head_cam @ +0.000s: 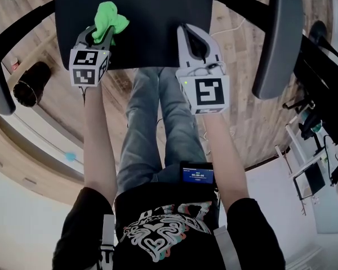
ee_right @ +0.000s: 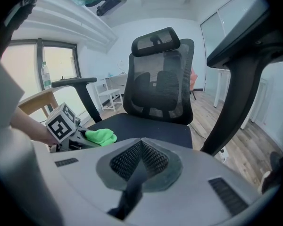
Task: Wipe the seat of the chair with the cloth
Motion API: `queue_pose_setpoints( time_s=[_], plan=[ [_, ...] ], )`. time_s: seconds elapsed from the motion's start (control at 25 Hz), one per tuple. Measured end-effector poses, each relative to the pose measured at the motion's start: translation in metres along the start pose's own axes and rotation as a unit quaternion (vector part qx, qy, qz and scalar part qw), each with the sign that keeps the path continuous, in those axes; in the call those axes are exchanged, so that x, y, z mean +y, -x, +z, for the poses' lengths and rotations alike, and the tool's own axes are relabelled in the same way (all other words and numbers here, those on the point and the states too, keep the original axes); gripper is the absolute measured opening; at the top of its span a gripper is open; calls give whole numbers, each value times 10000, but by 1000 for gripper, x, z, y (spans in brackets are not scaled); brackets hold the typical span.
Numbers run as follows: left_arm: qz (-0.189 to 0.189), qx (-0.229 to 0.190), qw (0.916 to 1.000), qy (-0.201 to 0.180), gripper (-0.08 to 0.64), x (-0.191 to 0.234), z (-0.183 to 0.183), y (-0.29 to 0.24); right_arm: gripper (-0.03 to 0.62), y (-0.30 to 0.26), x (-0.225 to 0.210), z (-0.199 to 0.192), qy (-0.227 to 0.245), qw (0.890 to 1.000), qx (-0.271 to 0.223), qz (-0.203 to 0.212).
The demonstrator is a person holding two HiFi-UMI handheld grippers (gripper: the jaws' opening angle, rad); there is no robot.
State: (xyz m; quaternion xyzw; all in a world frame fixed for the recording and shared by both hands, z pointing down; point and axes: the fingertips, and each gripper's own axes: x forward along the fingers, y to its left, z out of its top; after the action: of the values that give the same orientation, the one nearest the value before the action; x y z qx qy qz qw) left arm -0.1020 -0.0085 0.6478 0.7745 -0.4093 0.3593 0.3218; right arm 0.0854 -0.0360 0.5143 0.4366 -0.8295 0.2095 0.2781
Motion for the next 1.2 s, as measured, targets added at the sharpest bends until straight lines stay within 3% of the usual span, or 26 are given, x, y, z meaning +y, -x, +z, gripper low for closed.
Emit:
queue_pose_setpoints(
  time_s=[0.64,0.88,1.2],
  plan=[
    [-918,92,9931,-730,87,-74,22,-34,0,6,-20,-14,-241,9989,-45,-402],
    [-1466,87,9819,-1197,87,-119,32,-48,0,7,-26,-15,-253,9985,-71,-477],
    [-2464,-15,9550,-1648,87,-186,38,-50,0,8,-27,4,-232,9976,-344,-548]
  ],
)
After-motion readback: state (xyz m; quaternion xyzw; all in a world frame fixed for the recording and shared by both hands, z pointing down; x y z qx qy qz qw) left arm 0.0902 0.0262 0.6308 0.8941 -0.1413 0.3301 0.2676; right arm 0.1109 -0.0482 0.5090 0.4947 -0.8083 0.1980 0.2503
